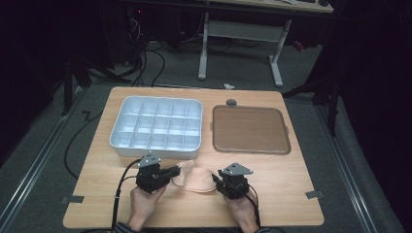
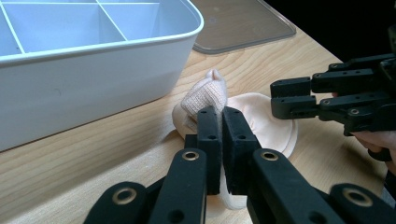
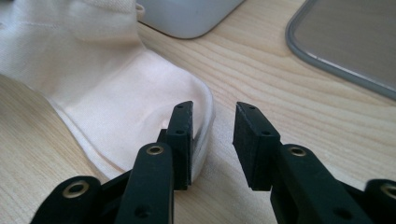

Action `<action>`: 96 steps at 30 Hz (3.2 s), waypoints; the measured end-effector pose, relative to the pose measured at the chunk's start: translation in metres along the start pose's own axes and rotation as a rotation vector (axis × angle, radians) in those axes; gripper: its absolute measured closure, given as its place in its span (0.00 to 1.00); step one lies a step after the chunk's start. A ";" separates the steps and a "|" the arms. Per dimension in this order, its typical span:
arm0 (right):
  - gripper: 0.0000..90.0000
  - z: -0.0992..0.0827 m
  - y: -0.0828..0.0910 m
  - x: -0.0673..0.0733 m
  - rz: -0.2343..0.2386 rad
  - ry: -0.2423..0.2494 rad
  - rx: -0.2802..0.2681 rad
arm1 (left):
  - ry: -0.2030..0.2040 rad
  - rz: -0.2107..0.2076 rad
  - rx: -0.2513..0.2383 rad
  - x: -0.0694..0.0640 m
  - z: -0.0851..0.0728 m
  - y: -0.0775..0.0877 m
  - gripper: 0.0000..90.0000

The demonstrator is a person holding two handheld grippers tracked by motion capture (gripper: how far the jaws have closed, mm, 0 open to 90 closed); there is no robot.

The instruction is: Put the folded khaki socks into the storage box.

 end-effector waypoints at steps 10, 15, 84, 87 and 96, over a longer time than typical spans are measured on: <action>0.92 -0.008 -0.012 0.001 0.033 -0.007 0.035 | -0.024 -0.020 -0.007 -0.008 0.005 0.000 0.97; 0.93 -0.006 -0.014 0.003 0.034 0.000 0.038 | -0.030 -0.028 -0.003 -0.010 0.006 -0.002 0.97; 0.86 0.006 -0.010 0.009 0.094 0.028 -0.012 | -0.102 -0.015 0.084 -0.024 0.007 -0.035 0.68; 0.86 0.005 -0.003 0.004 0.085 0.017 -0.027 | -0.099 0.030 0.094 -0.017 0.001 -0.036 0.67; 0.87 0.014 0.020 0.008 0.080 0.041 -0.086 | -0.103 0.063 0.111 -0.013 -0.007 -0.038 0.65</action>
Point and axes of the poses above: each handheld gripper's, and its own axes: y roughly backward along the jaws, z roughly out of its top, x roughly to its left, the point moved 7 cm from there along -y, roughly forward along the jaws, and after that the axes turned 6 degrees about x, right-handed, at the moved point
